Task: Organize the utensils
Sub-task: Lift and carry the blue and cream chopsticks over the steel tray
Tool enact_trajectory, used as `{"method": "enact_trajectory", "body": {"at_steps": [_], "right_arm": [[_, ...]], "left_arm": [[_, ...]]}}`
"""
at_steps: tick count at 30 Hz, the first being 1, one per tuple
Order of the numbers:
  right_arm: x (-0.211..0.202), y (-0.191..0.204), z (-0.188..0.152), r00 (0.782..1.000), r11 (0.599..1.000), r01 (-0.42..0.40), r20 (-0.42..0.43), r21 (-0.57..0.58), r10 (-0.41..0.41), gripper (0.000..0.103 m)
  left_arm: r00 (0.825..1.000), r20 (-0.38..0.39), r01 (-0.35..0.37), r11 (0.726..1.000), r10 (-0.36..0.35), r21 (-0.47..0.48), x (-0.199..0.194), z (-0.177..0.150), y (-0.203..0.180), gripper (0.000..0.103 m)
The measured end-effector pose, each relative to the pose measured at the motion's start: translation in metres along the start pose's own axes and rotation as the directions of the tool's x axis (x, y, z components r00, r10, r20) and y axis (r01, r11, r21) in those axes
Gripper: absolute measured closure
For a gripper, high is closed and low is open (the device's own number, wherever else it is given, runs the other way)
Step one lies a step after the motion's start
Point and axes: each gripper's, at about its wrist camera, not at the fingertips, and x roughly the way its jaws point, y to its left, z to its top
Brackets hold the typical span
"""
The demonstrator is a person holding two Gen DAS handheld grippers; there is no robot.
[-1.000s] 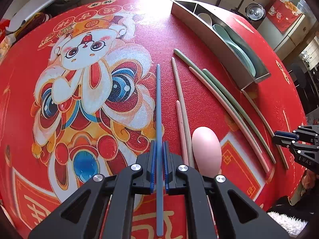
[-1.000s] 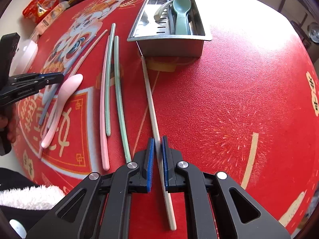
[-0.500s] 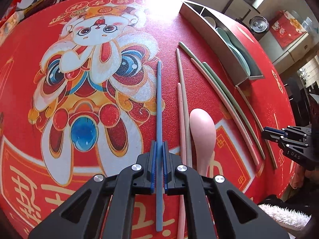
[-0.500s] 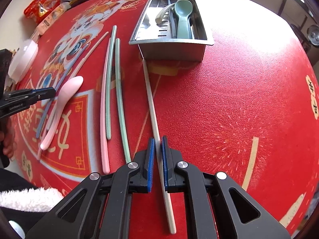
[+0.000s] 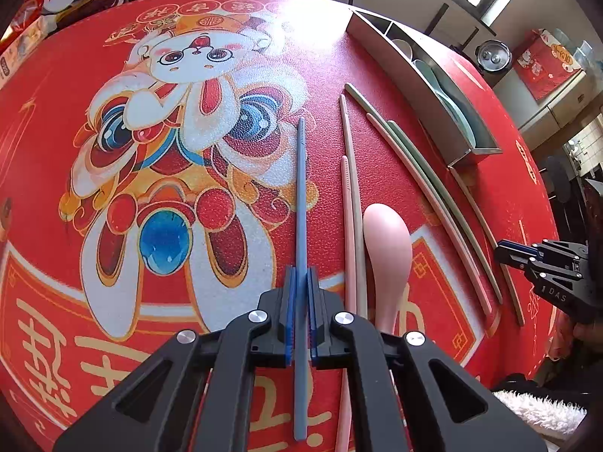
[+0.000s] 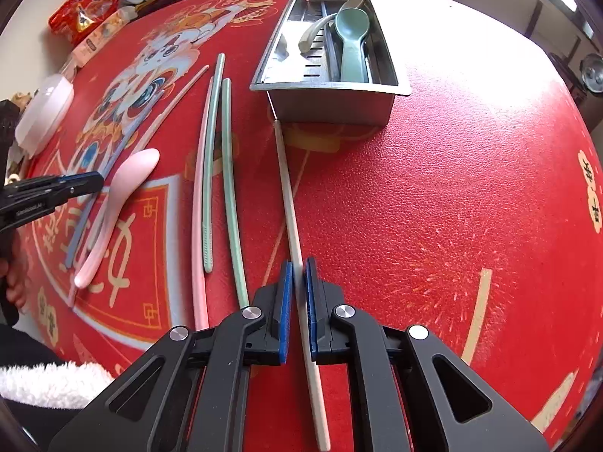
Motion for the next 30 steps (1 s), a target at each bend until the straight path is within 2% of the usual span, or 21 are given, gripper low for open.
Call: {"method": "enact_trajectory", "body": {"at_steps": [10,15,24,30], "right_arm": [[-0.029,0.012,0.004,0.992,0.994,-0.109,0.055,-0.031,0.111,0.097],[-0.035,0.017,0.008,0.989,0.991,-0.128,0.067,-0.037,0.131,0.097],[-0.052,0.002,0.023,0.977,0.984,-0.172,0.132,0.036,0.166,0.097],[-0.057,-0.005,0.032,0.969,0.979,-0.194,0.164,0.055,0.183,0.097]], "left_arm": [[0.994,0.085,0.08,0.996,-0.076,-0.05,-0.044,0.003,0.001,0.097],[0.992,0.087,0.096,0.993,-0.09,-0.07,-0.049,0.005,0.0,0.097],[0.984,0.118,0.149,0.984,-0.137,-0.098,-0.057,0.022,-0.006,0.097],[0.979,0.131,0.167,0.984,-0.158,-0.059,-0.059,0.035,-0.022,0.097]]}}
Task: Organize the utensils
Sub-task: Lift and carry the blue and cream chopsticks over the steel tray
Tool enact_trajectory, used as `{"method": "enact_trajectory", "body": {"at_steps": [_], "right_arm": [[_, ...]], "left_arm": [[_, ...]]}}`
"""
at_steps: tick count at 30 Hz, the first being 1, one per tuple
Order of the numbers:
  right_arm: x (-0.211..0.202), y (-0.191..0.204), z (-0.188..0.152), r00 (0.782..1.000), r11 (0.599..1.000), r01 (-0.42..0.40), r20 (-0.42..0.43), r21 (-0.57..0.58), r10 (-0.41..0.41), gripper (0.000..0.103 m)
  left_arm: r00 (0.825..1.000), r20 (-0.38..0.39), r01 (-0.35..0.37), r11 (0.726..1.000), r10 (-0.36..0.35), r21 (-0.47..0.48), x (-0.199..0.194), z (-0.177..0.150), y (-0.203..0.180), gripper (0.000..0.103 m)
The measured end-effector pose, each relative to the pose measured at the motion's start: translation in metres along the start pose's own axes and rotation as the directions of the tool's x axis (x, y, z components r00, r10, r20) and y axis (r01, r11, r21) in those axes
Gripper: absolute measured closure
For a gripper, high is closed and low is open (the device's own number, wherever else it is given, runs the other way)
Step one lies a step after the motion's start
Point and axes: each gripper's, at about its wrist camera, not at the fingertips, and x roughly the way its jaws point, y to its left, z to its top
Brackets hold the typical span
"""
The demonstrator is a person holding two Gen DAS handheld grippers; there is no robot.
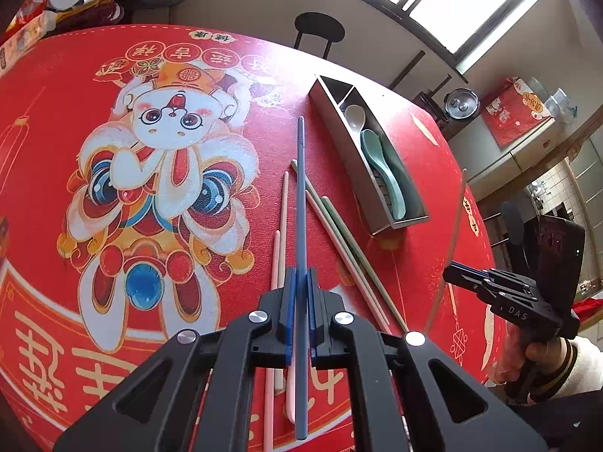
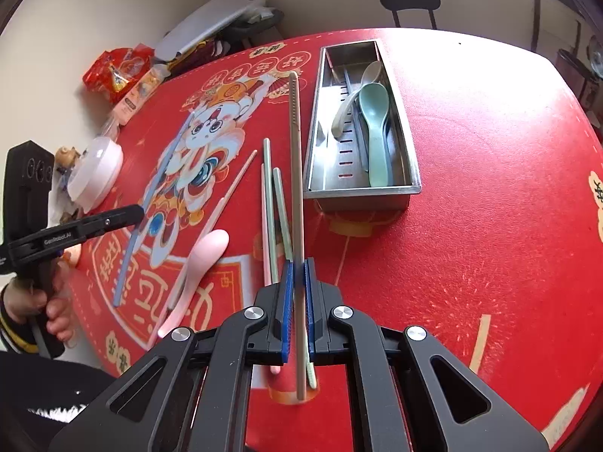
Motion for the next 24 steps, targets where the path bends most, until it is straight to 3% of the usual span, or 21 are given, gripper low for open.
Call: {"method": "enact_trajectory", "body": {"at_steps": [14,24], "right_arm": [[-0.021,-0.01,0.015,0.999,0.999,-0.025,0.049,0.041,0.023,0.097],[-0.029,-0.027,0.059,0.995,0.999,-0.006,0.103,0.047,0.001,0.097]], "left_arm": [[1.0,0.016,0.017,1.0,-0.017,0.003,-0.001,0.009,-0.009,0.097],[0.997,0.04,0.071,0.997,-0.07,-0.012,0.025,0.053,-0.04,0.097]]}}
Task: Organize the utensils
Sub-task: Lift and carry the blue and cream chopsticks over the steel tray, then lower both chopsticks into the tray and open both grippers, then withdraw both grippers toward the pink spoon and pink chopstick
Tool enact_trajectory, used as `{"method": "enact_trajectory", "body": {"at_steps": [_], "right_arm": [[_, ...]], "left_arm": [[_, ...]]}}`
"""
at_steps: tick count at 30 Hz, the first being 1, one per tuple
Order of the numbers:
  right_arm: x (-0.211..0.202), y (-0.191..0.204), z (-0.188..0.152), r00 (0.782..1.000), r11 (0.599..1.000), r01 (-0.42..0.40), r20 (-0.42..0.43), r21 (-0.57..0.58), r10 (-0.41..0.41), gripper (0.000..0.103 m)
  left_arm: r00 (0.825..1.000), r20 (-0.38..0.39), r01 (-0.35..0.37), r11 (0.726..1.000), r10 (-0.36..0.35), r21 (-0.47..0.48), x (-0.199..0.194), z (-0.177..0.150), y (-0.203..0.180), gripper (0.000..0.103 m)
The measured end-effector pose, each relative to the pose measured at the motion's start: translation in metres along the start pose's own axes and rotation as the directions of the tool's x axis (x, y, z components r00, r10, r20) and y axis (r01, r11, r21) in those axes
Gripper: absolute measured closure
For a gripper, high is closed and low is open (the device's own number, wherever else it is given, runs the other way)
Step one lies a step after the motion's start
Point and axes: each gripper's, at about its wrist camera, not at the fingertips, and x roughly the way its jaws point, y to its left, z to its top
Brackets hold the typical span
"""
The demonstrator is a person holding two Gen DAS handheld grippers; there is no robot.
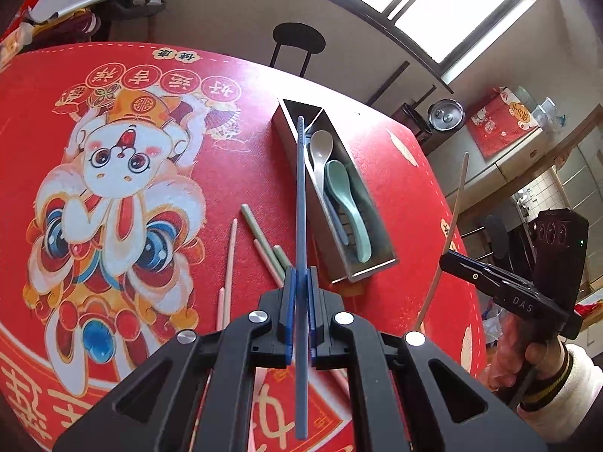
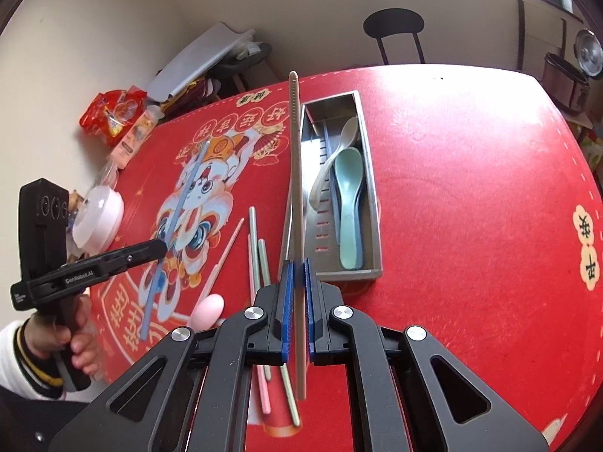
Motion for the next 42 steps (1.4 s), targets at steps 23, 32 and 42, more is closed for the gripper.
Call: {"method": "enact_trajectory", "body": {"at_steps": [23,32,42], "right_arm": [[0.071,-0.026,0.108,0.995,0.981,0.077,-0.045,-0.178,-0.086,0.097],[0.097,-0.031,0.099,0.989,0.983,0.076,-0.11,-0.167,-0.095,0.097],[0.095,-0.031,0.096,0.983,0.986,0.125,-0.123,-0.113,-0.138,0.095]], "left_arm": [[1.0,0.014,-0.004,0.991,0.006,-0.136,0.13,0.083,-0.037,0.097],[0.999,-0.035,-0.034,0.988,0.029,-0.15,0.151,0.081,-0.031,0.097],[1.0,0.013,-0.023,0.996,0.025,-0.08,0.115,0.09,-0.04,0.03]]}}
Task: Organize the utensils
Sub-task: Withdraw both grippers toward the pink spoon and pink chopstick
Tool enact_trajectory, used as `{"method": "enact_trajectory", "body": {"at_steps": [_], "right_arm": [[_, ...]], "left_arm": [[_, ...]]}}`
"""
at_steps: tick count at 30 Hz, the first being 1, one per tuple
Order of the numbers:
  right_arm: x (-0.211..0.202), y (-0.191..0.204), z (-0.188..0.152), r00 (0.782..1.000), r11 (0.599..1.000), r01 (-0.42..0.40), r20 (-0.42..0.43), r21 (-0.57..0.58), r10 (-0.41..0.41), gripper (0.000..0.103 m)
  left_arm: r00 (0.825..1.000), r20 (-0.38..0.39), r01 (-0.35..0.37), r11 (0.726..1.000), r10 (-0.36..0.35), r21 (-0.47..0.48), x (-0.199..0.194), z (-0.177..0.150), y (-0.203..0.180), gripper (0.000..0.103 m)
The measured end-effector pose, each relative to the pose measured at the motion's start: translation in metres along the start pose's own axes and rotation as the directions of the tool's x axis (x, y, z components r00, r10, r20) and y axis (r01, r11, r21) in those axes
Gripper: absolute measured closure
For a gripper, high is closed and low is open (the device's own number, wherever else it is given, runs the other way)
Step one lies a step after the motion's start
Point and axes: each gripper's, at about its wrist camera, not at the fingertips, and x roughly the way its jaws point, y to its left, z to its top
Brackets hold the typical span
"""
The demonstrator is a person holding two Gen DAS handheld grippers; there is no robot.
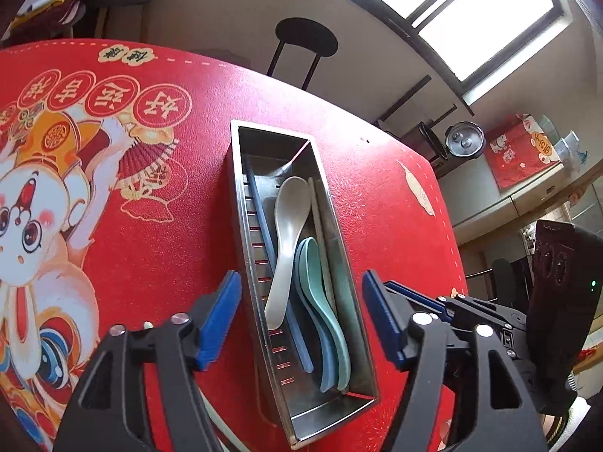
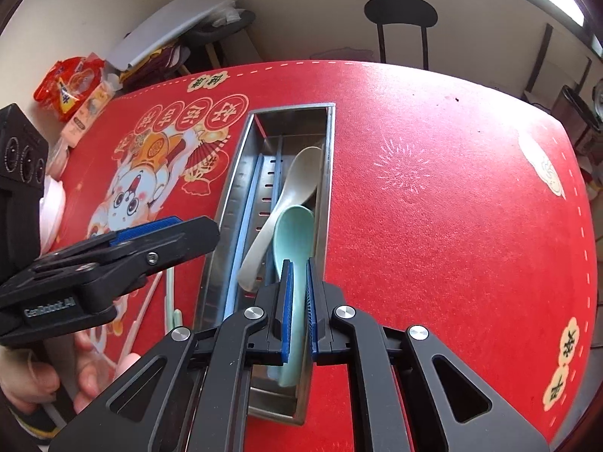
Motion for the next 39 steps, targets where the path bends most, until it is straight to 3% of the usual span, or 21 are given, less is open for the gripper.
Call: {"method": "enact_trajectory", "body": {"at_steps": [3,8,13,15,16,17,24,32,39], "right_arm": [[-0.011,0.005,-0.006,1.0,1.0,-0.009,0.013,0.014,0.009,0.095],[-0.03,0.016,-0.031,0.998,0.998,-0.035,0.045,0.052,0.032,0.095],[-0.041,0.035,-0.067,0.997,0.996,-0.058,0.056,0.062,0.054,0.094],[-0.041,0.043,-0.083,0.997,0.996,-0.072,0.035,0.053,0.07,0.083],[-0.04,0.047,-0.091,0.997,0.996,-0.073,0.023,0.042,0.072,0.066],[-0.041,0.05,-0.098,0.997,0.997,-0.069,0.022,0.03,0.068,0.055],[-0.028,0.072,-0.143,0.999,0.999,-0.049,-0.026,-0.025,0.048,0.055],[-0.009,0.088,-0.16,0.997,0.999,-0.045,-0.062,-0.019,0.044,0.055],[-0.005,0.095,-0.16,0.996,0.999,-0.045,-0.073,-0.014,0.044,0.055]], "left_arm": [[1.0,0.028,-0.015,0.999,0.014,0.031,-0.021,0.002,0.001,0.007],[0.994,0.024,-0.108,0.992,0.107,0.057,-0.051,-0.005,0.02,0.006],[0.97,0.031,-0.241,0.965,0.239,0.101,-0.081,-0.034,0.049,0.006],[0.96,0.039,-0.279,0.952,0.277,0.123,-0.092,-0.051,0.061,0.006],[0.957,0.044,-0.289,0.948,0.286,0.131,-0.097,-0.061,0.067,0.006],[0.955,0.048,-0.298,0.944,0.294,0.14,-0.101,-0.072,0.073,0.006],[0.936,-0.004,-0.349,0.928,0.352,0.13,-0.113,-0.129,0.111,0.006],[0.917,-0.06,-0.383,0.912,0.395,0.146,-0.106,-0.163,0.133,0.006],[0.922,-0.086,-0.359,0.917,0.378,0.174,-0.098,-0.177,0.135,0.006]]}}
